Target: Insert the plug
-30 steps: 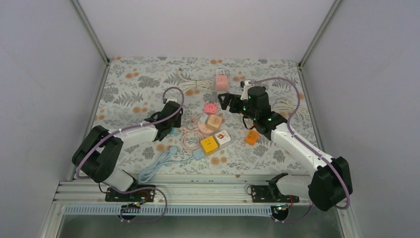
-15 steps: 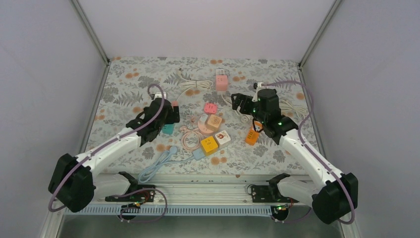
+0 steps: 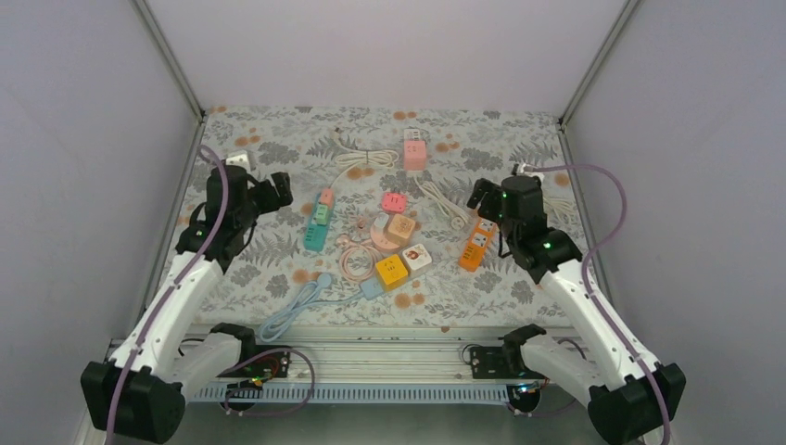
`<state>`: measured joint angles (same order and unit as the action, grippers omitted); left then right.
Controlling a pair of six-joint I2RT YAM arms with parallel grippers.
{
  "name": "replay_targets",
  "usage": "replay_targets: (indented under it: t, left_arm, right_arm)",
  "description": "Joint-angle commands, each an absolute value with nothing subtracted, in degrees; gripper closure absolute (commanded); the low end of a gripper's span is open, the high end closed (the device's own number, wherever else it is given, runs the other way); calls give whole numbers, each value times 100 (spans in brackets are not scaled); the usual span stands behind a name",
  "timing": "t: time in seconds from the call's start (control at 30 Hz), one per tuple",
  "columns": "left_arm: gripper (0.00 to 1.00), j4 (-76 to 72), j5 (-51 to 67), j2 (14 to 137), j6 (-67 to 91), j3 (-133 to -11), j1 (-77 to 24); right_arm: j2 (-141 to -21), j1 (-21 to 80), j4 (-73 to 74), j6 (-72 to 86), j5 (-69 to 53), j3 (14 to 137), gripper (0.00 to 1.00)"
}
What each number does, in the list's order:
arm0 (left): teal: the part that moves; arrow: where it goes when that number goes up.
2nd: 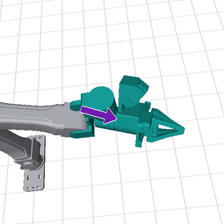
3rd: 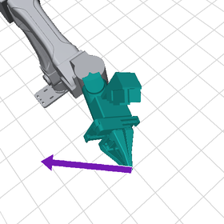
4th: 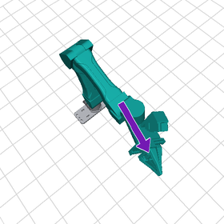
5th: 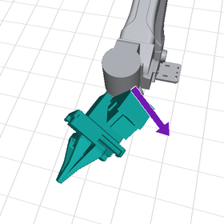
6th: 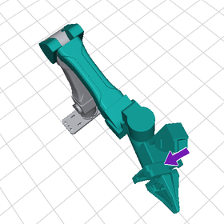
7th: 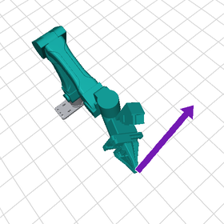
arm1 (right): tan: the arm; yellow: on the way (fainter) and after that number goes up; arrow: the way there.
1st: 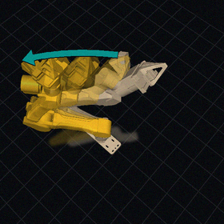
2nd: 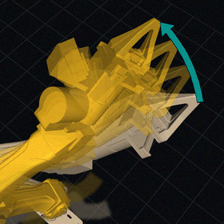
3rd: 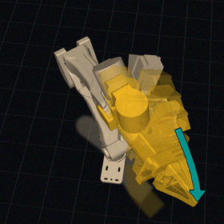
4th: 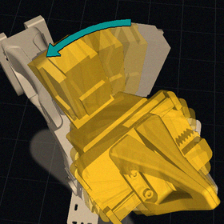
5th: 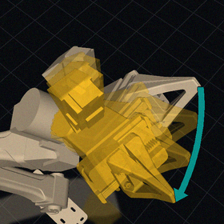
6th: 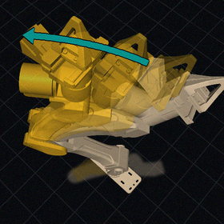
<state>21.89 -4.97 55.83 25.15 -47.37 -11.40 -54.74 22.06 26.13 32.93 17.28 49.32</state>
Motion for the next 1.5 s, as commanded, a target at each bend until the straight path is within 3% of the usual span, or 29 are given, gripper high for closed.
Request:
replay_targets:
  t: [0.0,0.57,0.97,1.47]
  left_arm:
    - [0,2241,-373,5019,2118,-4959,-1075]
    - [0,1965,-2016,2919,1493,-5000,-1082]
    - [0,2097,-2337,2244,1570,-5129,-1082]
    - [0,2177,-2230,2275,1617,-5092,-1087]
  right_arm:
    - [-5074,2063,3330,3488,3092,5265,0]
    - [-2683,2038,3612,3015,5306,5739,0]
    - [-2028,2039,3753,3078,5313,5704,0]
    - [-1963,2039,3732,3045,5219,5651,0]
